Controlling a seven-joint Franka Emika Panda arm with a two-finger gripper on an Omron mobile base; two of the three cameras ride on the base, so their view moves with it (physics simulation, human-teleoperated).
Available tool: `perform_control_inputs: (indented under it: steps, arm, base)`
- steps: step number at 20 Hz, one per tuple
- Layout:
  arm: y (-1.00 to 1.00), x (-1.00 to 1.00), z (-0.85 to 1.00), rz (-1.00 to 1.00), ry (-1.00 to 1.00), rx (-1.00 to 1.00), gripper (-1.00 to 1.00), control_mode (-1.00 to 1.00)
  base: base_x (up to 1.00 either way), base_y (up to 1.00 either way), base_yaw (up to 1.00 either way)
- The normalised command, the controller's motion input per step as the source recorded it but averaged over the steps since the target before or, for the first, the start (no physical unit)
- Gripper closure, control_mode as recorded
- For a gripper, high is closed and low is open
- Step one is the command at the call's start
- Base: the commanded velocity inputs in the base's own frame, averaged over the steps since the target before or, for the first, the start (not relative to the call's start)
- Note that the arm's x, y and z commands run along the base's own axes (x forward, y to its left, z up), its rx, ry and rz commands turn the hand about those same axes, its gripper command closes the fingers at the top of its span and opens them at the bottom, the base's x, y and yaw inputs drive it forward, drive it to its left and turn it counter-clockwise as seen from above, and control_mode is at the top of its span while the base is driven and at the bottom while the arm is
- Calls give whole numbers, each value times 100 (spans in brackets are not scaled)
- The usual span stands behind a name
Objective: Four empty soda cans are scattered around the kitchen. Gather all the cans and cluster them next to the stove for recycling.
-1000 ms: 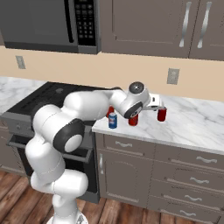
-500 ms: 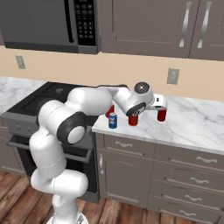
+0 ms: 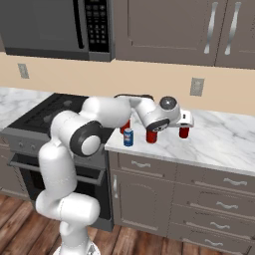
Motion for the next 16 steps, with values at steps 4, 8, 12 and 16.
perform_control_inputs:
  steps: [4, 8, 12, 16]
  arm:
    - [0, 23, -10, 0, 0, 3, -100, -100]
    - [0, 26, -16, 0, 0, 2, -100, -100]
    - [-1, 25, -10, 0, 0, 0, -100, -100]
    - [-7, 27, -2, 0, 0, 0, -100, -100]
  base:
    - [0, 0, 0]
    - [0, 0, 0]
    - [0, 0, 0]
    - [0, 0, 0]
